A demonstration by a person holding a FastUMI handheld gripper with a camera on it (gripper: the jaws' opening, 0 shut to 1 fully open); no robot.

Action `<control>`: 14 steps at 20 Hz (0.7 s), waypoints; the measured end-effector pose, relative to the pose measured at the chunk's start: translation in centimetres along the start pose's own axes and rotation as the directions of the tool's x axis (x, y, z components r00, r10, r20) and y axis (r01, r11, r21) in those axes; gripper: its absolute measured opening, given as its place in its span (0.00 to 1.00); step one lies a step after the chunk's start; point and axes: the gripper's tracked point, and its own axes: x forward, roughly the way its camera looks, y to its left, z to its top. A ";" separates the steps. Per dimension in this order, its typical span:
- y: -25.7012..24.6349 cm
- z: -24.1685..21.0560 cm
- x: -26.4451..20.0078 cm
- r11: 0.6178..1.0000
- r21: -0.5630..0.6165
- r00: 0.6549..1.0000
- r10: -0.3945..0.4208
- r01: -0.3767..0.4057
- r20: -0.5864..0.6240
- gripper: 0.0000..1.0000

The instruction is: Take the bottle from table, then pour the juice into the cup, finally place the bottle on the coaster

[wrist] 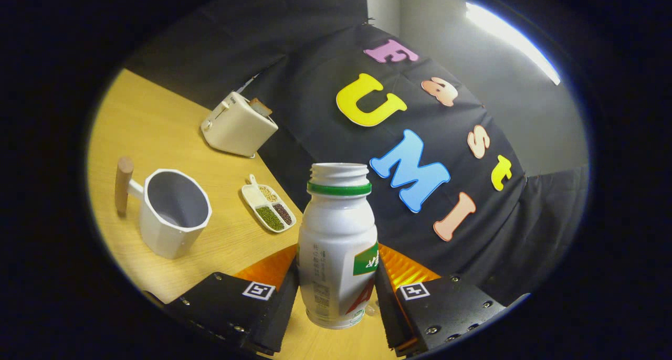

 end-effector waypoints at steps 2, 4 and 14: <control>-0.2 0.2 0.0 0.995 0.096 1.000 0.008 -0.010 0.018 0.71; -0.3 0.6 0.2 0.983 0.184 0.999 0.024 -0.030 0.035 0.71; -0.8 -1.9 2.1 0.841 0.538 0.998 0.068 -0.063 0.011 0.71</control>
